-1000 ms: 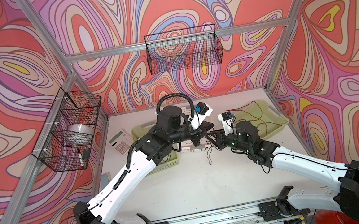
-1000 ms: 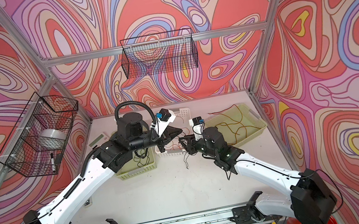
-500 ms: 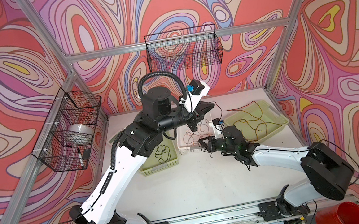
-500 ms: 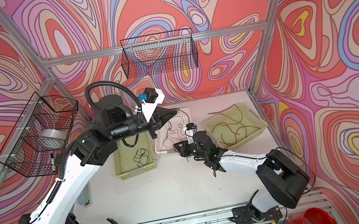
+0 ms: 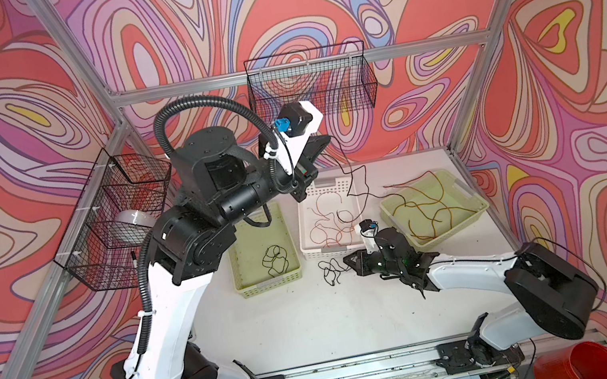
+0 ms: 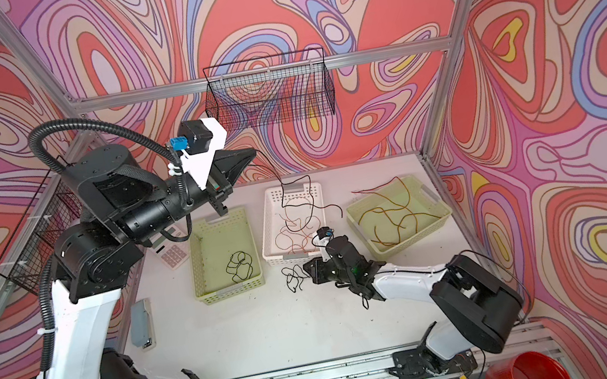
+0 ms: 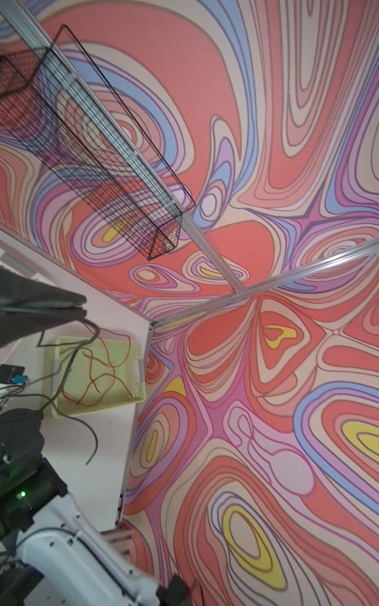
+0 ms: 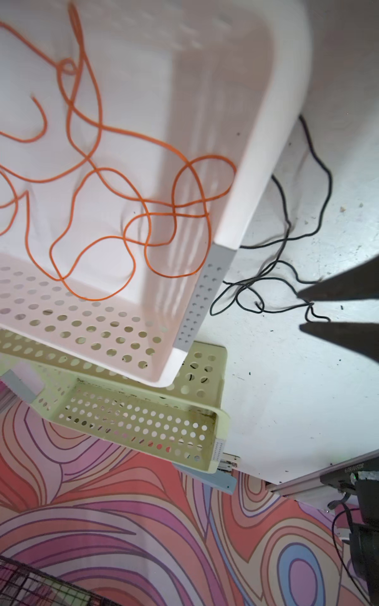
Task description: Untangle the cables
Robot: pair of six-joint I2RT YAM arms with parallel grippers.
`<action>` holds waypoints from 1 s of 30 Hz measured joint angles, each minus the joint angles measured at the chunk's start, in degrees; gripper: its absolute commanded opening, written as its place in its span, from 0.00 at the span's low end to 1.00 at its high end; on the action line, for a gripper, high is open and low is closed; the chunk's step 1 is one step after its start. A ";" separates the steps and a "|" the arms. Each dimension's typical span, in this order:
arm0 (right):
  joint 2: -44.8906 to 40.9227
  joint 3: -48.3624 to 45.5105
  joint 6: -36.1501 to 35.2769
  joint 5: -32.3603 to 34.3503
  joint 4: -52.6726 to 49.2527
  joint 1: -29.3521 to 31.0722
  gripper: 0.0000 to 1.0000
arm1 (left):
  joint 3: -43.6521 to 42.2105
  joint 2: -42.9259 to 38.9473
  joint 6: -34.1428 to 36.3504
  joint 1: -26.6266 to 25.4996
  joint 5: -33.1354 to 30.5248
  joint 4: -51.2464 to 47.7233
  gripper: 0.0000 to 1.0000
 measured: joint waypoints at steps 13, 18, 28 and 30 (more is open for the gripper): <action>0.76 5.97 -3.37 9.77 -19.63 0.00 0.32 | -39.34 -11.45 -5.20 23.50 -4.55 2.21 0.00; 5.68 6.03 -0.83 8.90 -20.61 0.00 0.35 | -52.48 -12.33 -9.62 30.73 0.83 9.09 0.00; 10.88 7.15 6.21 6.69 -17.73 0.04 0.39 | -62.42 -6.23 -15.93 33.57 4.63 17.42 0.00; 10.78 7.15 7.39 6.43 -17.33 0.07 0.39 | -62.71 -5.90 -16.94 34.07 1.95 17.66 0.14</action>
